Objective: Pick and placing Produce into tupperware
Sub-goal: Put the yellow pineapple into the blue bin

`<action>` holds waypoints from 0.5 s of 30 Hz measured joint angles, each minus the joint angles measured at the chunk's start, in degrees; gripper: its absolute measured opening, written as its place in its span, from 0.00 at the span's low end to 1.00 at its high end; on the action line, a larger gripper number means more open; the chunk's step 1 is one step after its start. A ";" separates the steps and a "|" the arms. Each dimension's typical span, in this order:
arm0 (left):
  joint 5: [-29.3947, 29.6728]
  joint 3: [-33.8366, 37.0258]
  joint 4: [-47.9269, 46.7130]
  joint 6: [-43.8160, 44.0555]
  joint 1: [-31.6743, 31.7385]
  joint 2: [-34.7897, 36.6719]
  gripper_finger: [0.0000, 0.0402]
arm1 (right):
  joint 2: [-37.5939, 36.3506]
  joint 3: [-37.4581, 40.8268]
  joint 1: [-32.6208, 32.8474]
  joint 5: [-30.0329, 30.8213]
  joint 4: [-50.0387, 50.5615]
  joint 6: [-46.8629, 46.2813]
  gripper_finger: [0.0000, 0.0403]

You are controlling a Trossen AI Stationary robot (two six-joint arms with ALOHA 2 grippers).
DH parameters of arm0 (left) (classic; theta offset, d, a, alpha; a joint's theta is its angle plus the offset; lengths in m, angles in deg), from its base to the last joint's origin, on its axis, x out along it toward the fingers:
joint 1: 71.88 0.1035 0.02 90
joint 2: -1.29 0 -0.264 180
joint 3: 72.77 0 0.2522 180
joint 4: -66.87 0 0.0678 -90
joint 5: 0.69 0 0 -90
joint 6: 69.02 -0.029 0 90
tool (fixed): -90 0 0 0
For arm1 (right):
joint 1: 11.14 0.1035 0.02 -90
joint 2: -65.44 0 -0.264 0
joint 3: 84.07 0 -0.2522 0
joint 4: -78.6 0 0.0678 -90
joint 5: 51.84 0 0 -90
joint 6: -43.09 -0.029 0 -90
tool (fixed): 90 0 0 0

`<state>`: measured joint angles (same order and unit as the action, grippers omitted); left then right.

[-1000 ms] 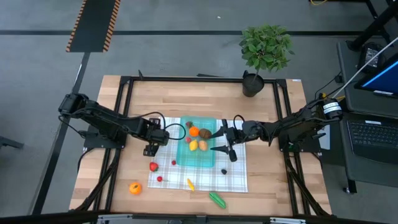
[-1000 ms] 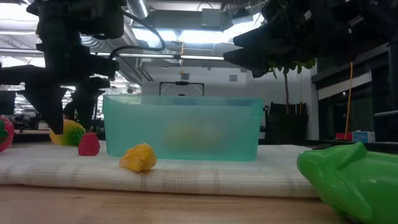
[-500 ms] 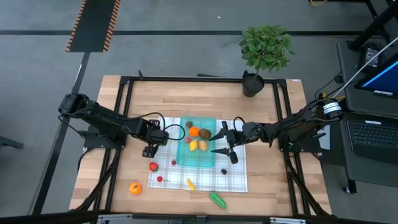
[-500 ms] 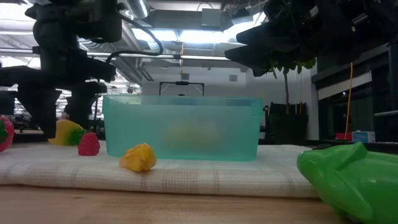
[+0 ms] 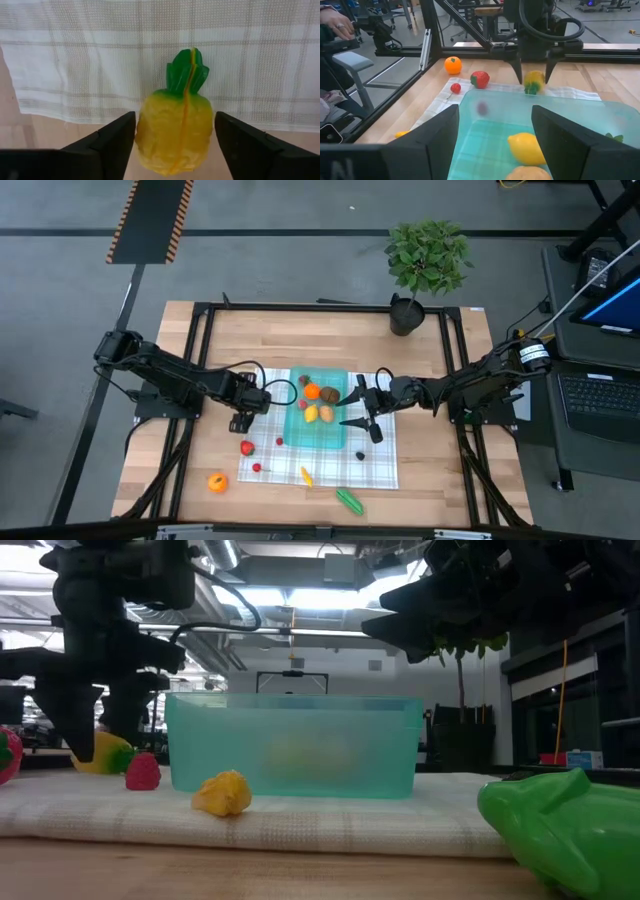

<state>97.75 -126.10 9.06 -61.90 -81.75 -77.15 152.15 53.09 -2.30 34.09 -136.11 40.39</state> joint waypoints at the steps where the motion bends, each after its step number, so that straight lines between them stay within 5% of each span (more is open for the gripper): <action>1: 0.10 0.30 0.29 0.04 0.06 0.00 0.63 | -0.02 0.00 0.00 0.00 0.00 0.00 0.62; 15: 0.28 1.74 2.05 1.87 1.21 0.16 0.46 | 0.00 0.00 0.02 0.00 0.00 -0.20 0.62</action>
<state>98.03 -124.36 11.12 -60.03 -80.54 -76.98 152.15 53.09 -2.28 34.09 -136.11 40.19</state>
